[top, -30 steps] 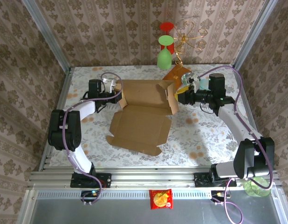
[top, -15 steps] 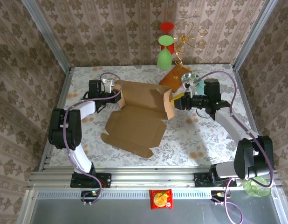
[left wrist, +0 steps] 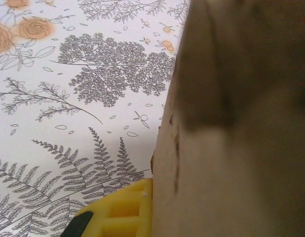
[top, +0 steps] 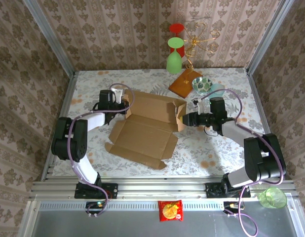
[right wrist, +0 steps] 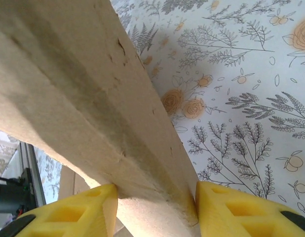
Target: Fold the paper box
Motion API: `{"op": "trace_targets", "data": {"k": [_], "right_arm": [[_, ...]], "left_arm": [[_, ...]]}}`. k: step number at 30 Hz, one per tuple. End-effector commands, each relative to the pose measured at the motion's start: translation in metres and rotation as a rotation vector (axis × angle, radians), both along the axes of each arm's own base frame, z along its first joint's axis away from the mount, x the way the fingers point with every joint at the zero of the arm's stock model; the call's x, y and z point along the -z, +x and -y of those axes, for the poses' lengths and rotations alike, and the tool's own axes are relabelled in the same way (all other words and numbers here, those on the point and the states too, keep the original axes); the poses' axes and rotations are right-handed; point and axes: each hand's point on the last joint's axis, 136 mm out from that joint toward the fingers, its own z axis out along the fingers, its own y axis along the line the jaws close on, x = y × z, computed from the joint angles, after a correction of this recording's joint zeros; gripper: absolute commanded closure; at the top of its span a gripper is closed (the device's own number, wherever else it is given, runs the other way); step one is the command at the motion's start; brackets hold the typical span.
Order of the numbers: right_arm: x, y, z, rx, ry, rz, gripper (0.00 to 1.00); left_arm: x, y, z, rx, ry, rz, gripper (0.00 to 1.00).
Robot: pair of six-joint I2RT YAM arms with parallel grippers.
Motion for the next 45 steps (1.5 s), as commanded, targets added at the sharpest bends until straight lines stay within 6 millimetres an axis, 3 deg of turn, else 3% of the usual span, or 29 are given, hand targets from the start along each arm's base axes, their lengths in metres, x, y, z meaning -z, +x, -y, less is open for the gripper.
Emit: {"op": "trace_targets", "data": {"k": [1,11,16,23,30,36,40,45], "right_arm": [[0.008,0.007,-0.001,0.052,0.008,-0.019,0.55],[0.024,0.009,-0.002,0.088,0.011,-0.1,0.54],[0.02,0.015,-0.01,0.066,0.039,-0.053,0.52],[0.026,0.01,-0.02,-0.054,-0.096,-0.002,0.5],[0.032,0.005,-0.039,-0.119,-0.162,-0.001,0.49],[0.045,-0.001,-0.039,-0.104,-0.224,0.012,0.49],[0.047,0.01,-0.031,-0.049,-0.277,0.028,0.48],[0.035,0.028,-0.032,0.005,-0.314,0.098,0.47]], "left_arm": [[-0.015,-0.003,0.006,-0.007,-0.02,0.047,1.0],[-0.014,-0.002,0.0,-0.076,-0.022,0.057,1.0],[-0.013,-0.005,0.0,-0.082,-0.008,0.072,1.0],[-0.009,-0.02,-0.013,-0.066,0.108,0.152,1.0],[-0.004,-0.029,-0.027,-0.138,0.062,0.209,1.0],[-0.003,-0.032,-0.03,-0.157,0.06,0.22,1.0],[-0.002,-0.034,-0.029,-0.147,0.065,0.21,1.0],[-0.004,-0.035,-0.029,-0.144,0.07,0.204,1.0]]}}
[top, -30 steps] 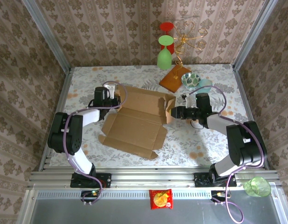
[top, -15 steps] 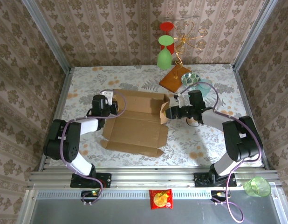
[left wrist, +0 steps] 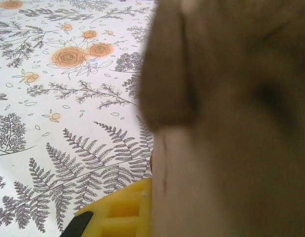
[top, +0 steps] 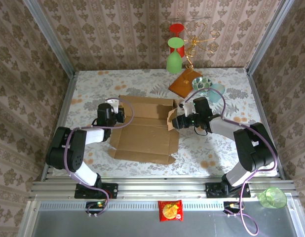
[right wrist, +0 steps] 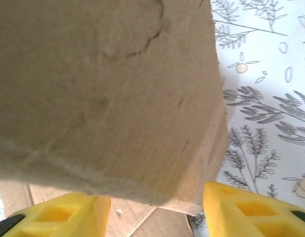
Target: Fold the paper box
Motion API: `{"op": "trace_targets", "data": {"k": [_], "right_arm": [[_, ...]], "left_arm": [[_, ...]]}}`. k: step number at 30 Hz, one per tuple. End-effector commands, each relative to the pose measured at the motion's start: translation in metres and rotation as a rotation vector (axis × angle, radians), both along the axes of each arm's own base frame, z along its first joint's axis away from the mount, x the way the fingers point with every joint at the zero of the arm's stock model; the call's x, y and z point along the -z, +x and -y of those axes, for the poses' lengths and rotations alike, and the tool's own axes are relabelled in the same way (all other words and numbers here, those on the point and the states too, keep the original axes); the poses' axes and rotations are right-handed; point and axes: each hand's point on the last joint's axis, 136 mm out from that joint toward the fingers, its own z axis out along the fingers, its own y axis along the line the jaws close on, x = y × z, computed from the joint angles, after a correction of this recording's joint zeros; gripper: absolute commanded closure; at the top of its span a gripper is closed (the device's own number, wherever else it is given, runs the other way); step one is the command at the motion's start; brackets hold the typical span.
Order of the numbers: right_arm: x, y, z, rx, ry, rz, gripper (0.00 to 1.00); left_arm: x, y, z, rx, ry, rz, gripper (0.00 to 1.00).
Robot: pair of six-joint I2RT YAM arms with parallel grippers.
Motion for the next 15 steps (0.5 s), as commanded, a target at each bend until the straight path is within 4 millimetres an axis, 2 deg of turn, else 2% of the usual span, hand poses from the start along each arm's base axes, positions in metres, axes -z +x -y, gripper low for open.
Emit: {"op": "trace_targets", "data": {"k": [1,6,15], "right_arm": [[-0.008,0.018,0.0,0.042,-0.063,0.084,0.46],[-0.01,0.03,-0.005,0.082,-0.107,0.141,0.46],[-0.018,0.044,-0.009,0.209,-0.246,0.268,0.51]], "left_arm": [[-0.004,-0.005,0.002,0.004,-0.017,-0.012,1.0],[-0.006,-0.005,0.004,0.012,-0.014,-0.022,1.0],[-0.009,-0.005,0.006,0.006,0.007,-0.048,1.0]]}}
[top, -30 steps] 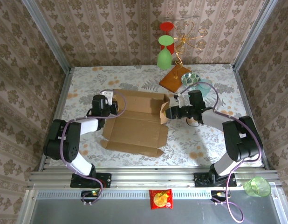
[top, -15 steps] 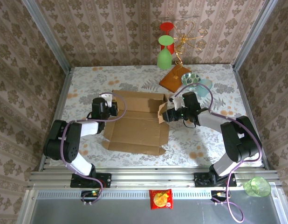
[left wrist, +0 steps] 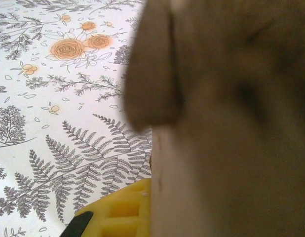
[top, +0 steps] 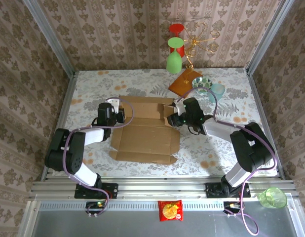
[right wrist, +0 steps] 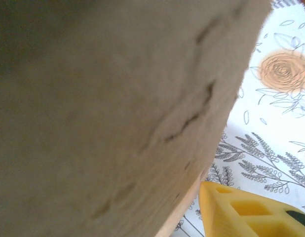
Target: Fold the paper box
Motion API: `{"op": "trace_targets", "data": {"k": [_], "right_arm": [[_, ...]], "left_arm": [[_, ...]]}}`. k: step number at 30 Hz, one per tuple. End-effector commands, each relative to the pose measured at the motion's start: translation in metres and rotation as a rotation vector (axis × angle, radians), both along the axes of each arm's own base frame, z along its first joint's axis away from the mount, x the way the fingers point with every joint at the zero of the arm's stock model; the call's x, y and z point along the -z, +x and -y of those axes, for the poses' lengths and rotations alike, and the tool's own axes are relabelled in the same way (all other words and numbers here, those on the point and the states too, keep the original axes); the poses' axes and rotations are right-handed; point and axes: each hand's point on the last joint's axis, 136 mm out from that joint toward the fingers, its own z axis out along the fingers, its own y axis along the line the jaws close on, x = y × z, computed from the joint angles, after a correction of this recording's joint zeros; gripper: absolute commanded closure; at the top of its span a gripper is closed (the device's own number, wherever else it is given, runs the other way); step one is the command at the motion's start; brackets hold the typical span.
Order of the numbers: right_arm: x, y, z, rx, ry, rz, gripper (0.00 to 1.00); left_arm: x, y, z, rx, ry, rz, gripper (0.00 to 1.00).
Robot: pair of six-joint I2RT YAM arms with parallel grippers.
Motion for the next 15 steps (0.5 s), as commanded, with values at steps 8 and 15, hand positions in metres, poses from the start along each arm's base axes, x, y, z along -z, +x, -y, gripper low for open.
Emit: {"op": "trace_targets", "data": {"k": [8,15], "right_arm": [[-0.017,0.031,-0.001,0.169,-0.107,0.16,0.63],[-0.019,0.036,-0.001,0.253,-0.147,0.167,1.0]], "left_arm": [[-0.004,-0.006,0.008,-0.005,0.013,-0.042,1.0],[-0.003,-0.006,0.011,-0.05,0.042,-0.081,1.0]]}}
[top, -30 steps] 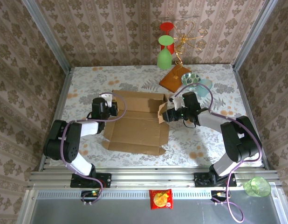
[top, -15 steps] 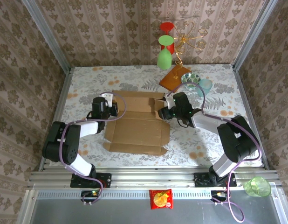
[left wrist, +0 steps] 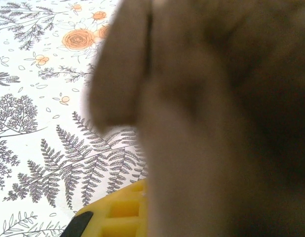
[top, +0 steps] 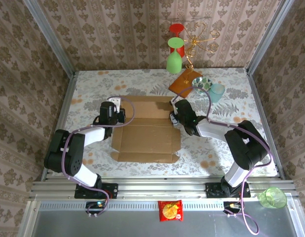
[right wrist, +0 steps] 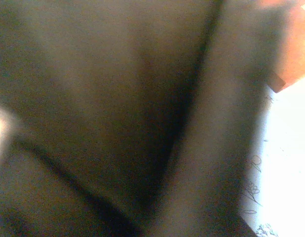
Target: Fold the paper box
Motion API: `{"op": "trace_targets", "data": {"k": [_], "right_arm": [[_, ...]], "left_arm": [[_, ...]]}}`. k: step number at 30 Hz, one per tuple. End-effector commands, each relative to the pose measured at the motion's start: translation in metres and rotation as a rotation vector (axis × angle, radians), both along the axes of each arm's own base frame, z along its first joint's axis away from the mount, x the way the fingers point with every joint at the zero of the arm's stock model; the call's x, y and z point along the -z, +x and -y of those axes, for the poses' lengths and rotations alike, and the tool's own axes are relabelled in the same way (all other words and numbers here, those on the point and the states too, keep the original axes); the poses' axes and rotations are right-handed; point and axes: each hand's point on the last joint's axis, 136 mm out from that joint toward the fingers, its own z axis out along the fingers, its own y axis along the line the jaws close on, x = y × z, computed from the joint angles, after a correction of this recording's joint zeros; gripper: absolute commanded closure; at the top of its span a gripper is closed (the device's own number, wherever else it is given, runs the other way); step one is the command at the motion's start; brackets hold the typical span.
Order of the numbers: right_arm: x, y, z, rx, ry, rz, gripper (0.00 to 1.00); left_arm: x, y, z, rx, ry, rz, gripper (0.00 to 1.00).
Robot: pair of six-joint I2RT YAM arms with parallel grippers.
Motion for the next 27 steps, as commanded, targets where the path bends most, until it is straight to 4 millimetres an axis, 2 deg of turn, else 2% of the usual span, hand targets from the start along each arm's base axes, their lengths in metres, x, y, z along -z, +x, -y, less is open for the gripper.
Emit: {"op": "trace_targets", "data": {"k": [1,4,5,7,13,15,17,21,22,27], "right_arm": [[-0.017,0.011,-0.013,0.034,0.003,0.051,1.0],[-0.019,0.013,-0.01,0.065,-0.013,0.056,1.0],[-0.021,0.015,-0.009,0.074,-0.014,0.065,0.98],[-0.025,0.017,-0.006,0.091,-0.026,0.08,0.86],[-0.039,0.026,0.001,0.13,-0.044,0.128,0.69],[-0.042,0.029,0.002,0.137,-0.049,0.137,0.67],[-0.044,0.032,0.004,0.144,-0.054,0.142,0.7],[-0.047,0.035,0.004,0.149,-0.058,0.148,0.97],[-0.047,0.036,0.005,0.156,-0.062,0.147,1.0],[-0.041,0.033,0.024,0.269,-0.13,0.119,1.0]], "left_arm": [[-0.004,-0.005,0.012,-0.005,-0.004,-0.042,1.0],[-0.003,-0.006,0.013,-0.026,0.002,-0.052,1.0],[-0.003,-0.007,0.015,-0.027,0.009,-0.052,1.0],[-0.001,-0.008,0.015,-0.028,0.017,-0.058,1.0],[0.004,-0.012,0.014,-0.026,0.032,-0.081,1.0],[0.004,-0.012,0.015,-0.022,0.034,-0.084,1.0],[0.003,-0.012,0.015,-0.023,0.034,-0.085,1.0],[0.004,-0.012,0.015,-0.024,0.034,-0.092,1.0],[0.004,-0.012,0.014,-0.029,0.035,-0.096,1.0],[0.002,-0.01,0.006,-0.101,0.058,-0.132,1.0]]}}
